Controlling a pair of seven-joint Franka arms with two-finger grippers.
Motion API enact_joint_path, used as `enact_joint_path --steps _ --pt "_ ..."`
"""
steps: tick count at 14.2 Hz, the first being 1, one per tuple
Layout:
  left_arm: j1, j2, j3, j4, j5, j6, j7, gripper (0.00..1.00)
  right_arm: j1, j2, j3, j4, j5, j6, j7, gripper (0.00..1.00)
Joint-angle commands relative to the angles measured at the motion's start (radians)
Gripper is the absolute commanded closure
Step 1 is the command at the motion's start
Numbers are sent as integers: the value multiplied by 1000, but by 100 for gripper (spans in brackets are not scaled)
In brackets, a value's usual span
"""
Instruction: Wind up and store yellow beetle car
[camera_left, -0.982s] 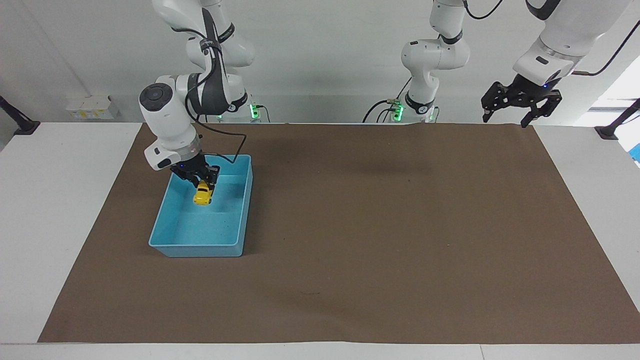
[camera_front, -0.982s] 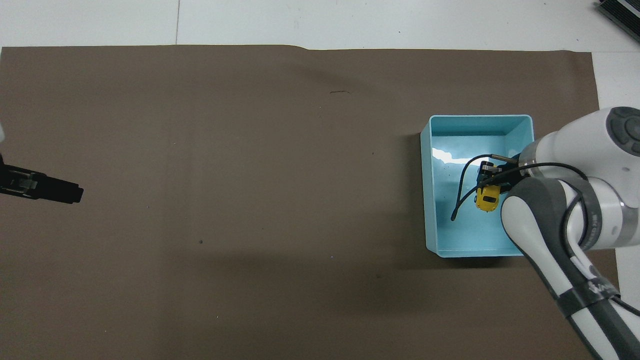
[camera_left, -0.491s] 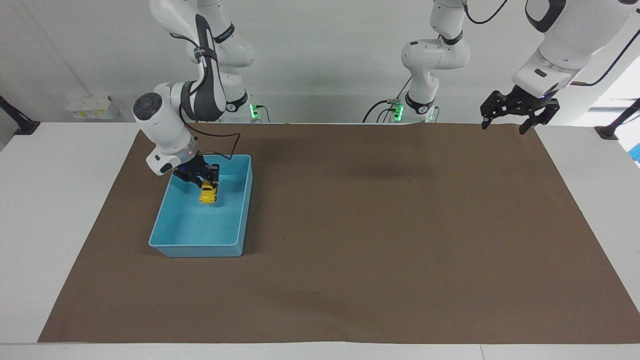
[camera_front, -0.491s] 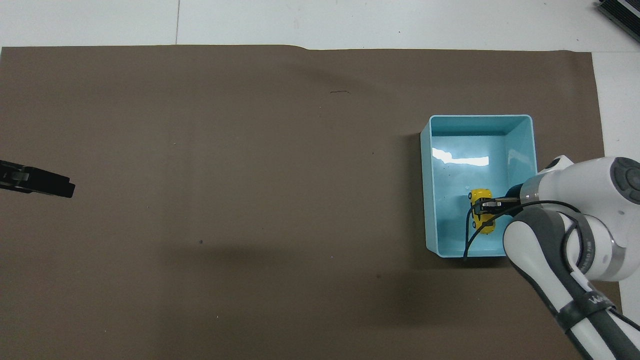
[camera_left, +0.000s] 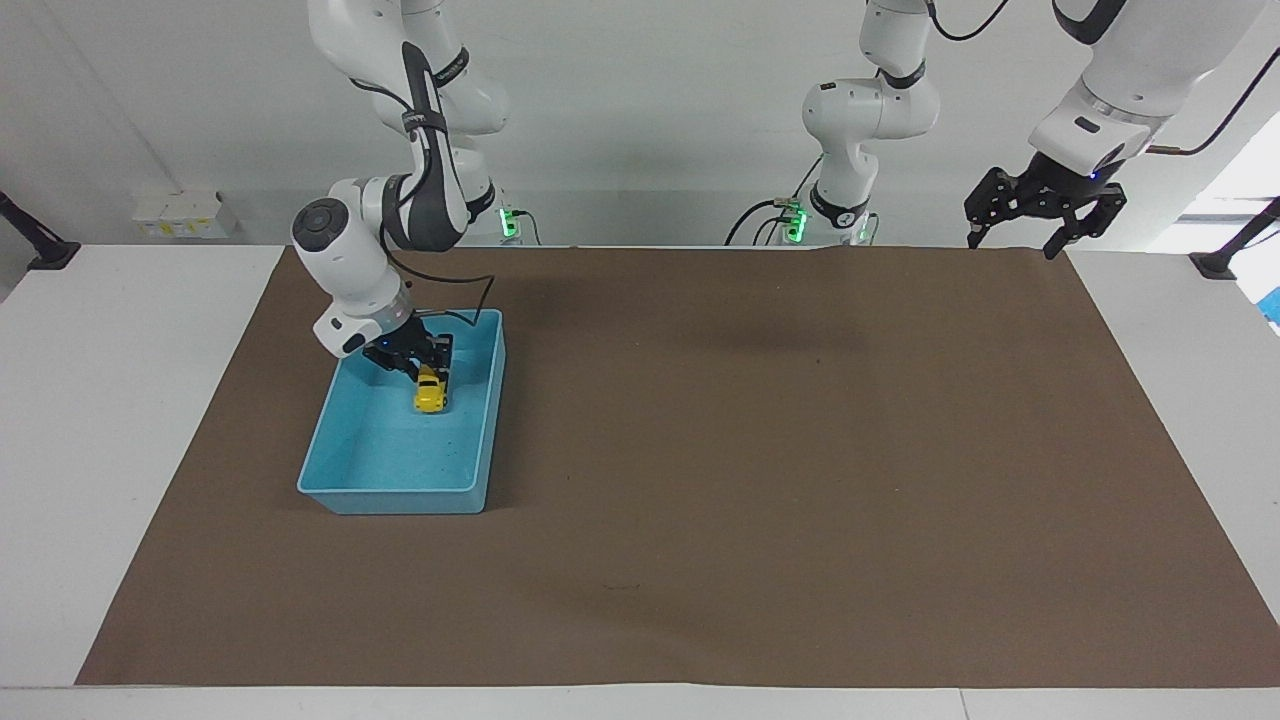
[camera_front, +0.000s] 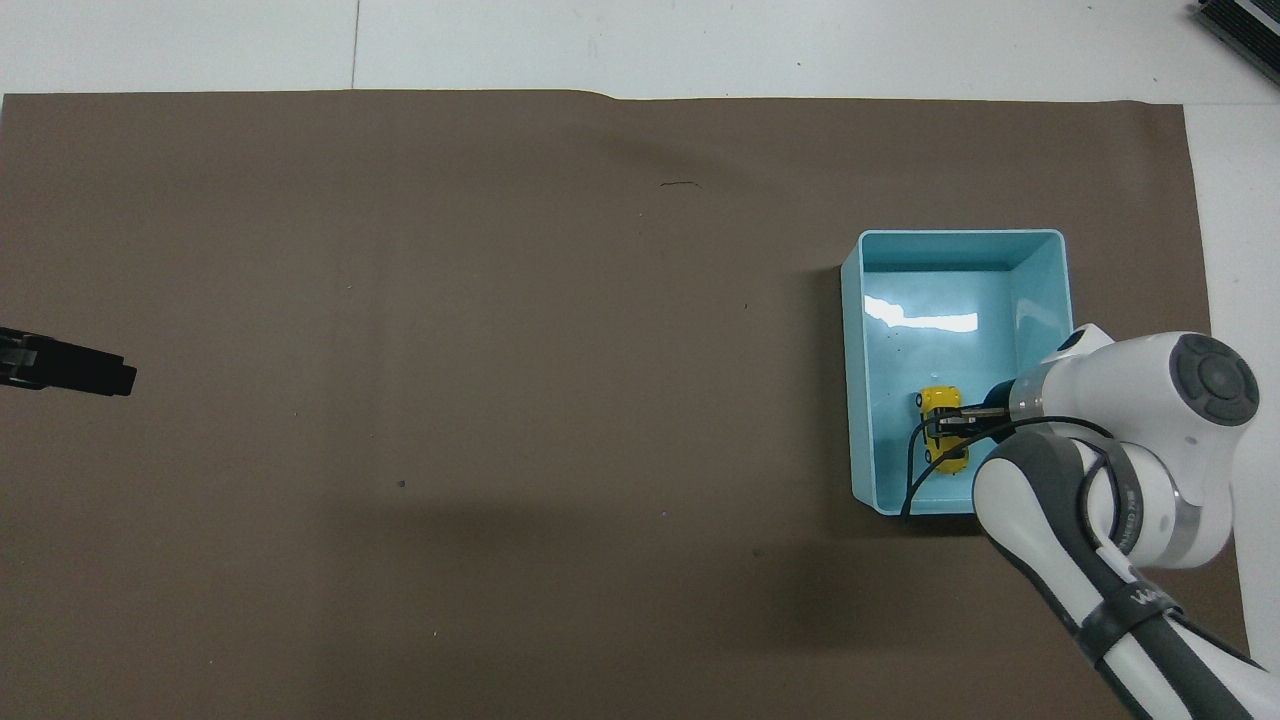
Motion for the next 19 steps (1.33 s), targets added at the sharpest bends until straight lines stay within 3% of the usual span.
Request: enact_joint_path --steps 1,5,12,16,19 --pt "19 -11 -12 -11 -5 8 0 0 13 11 1 -3 33 17 -28 1" --pt "21 -11 -12 -11 -5 8 -1 0 15 -1 1 42 30 -18 -31 0" --pt "19 -11 -12 -11 -5 8 0 0 -4 13 -5 284 -34 -248 -26 0" --pt "19 -11 -12 -11 -5 8 -1 0 18 10 0 370 -186 -323 188 0" --pt "19 -11 -12 -11 -5 8 -1 0 15 5 3 434 -202 -409 192 0"
